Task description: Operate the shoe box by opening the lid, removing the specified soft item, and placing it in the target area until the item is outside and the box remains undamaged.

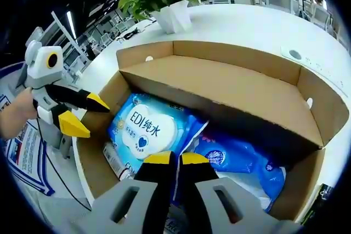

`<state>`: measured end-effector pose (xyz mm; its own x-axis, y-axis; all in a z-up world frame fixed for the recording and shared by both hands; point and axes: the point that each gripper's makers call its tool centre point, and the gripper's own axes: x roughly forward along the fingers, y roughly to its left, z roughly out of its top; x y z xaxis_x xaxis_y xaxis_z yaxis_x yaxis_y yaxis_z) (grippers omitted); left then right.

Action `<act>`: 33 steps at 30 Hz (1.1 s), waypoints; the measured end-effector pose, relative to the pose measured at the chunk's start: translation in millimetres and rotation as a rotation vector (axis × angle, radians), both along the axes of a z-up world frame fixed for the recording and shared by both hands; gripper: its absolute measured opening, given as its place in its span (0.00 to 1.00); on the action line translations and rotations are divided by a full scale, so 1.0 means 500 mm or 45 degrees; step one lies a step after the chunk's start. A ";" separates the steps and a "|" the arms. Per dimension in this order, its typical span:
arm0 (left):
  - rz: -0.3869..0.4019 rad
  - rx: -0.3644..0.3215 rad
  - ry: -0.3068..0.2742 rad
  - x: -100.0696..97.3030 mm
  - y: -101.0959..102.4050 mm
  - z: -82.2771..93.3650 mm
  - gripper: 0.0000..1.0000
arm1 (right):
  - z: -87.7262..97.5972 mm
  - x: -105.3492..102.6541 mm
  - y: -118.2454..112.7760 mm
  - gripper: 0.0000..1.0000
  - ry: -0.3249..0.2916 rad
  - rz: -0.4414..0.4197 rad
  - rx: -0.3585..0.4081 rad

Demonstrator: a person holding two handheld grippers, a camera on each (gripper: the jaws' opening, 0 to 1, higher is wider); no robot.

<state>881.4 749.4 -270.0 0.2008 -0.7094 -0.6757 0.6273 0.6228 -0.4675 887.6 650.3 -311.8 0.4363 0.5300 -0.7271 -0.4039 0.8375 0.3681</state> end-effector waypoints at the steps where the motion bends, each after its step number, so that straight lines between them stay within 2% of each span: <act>1: -0.002 0.001 0.000 0.000 0.000 0.000 0.39 | 0.000 0.000 0.000 0.02 -0.001 -0.002 0.000; 7: -0.003 0.005 0.001 -0.001 0.001 0.000 0.39 | 0.002 0.002 -0.002 0.01 -0.013 -0.014 -0.002; 16: -0.013 0.015 0.002 -0.001 0.000 0.000 0.39 | 0.033 -0.002 -0.019 0.01 -0.043 -0.018 -0.020; 33: -0.036 0.049 0.008 0.006 -0.016 -0.018 0.38 | 0.045 -0.004 -0.053 0.01 -0.068 -0.052 -0.029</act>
<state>884.6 741.5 -278.9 0.1769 -0.6883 -0.7036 0.6419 0.6225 -0.4476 885.6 623.5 -289.3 0.4959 0.4941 -0.7141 -0.3875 0.8618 0.3273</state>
